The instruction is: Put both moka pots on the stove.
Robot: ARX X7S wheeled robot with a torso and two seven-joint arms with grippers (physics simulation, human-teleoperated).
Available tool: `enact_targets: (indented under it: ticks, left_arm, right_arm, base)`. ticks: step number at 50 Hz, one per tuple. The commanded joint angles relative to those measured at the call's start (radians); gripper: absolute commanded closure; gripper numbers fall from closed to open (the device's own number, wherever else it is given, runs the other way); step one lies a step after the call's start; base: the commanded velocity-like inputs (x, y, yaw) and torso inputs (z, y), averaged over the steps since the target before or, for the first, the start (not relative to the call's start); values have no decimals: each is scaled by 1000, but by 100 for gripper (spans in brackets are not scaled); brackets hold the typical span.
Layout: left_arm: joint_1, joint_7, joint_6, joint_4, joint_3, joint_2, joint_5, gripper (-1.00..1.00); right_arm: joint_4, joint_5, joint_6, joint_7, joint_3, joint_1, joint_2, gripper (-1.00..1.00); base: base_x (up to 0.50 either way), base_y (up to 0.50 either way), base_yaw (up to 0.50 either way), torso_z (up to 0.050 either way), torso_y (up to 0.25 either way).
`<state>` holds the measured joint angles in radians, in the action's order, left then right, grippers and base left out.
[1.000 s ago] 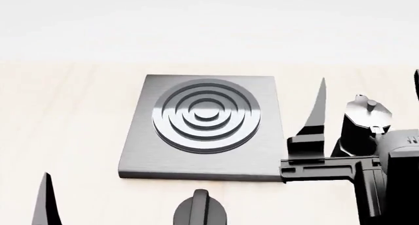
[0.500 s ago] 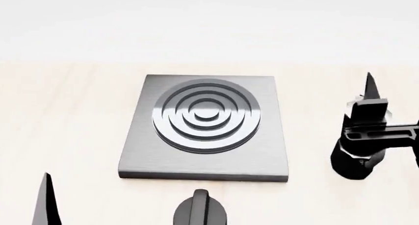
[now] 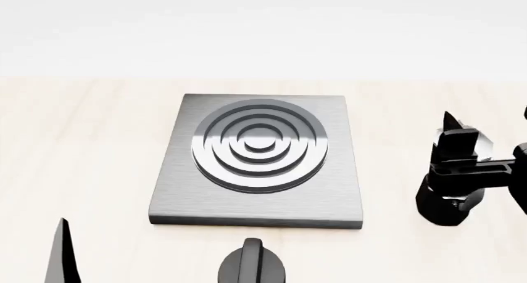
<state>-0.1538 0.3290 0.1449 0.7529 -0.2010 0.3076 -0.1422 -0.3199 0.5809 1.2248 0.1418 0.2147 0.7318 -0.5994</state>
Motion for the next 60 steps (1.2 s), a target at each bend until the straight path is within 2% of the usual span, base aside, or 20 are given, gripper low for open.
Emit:
enact_targets:
  ticks: [1,34,60]
  left_arm:
    - [3,6,2,0,-6,6,-2,-100]
    - [5,24,-3,-4,-17,20,-9,-100]
    - [9,36,-7,-6,-27,31,-14,-100]
  right_arm:
    - [84,-25,-34,12,-31,-4,-9,-100]
    - [324,-106,-195,49,-99,-21,-11,-100]
    - [438,-146,-244,51,-158,17,5,-100]
  base:
    - [0,0,0,0,0]
    - [0,0,0,0,0]
    - [0,0,0,0,0]
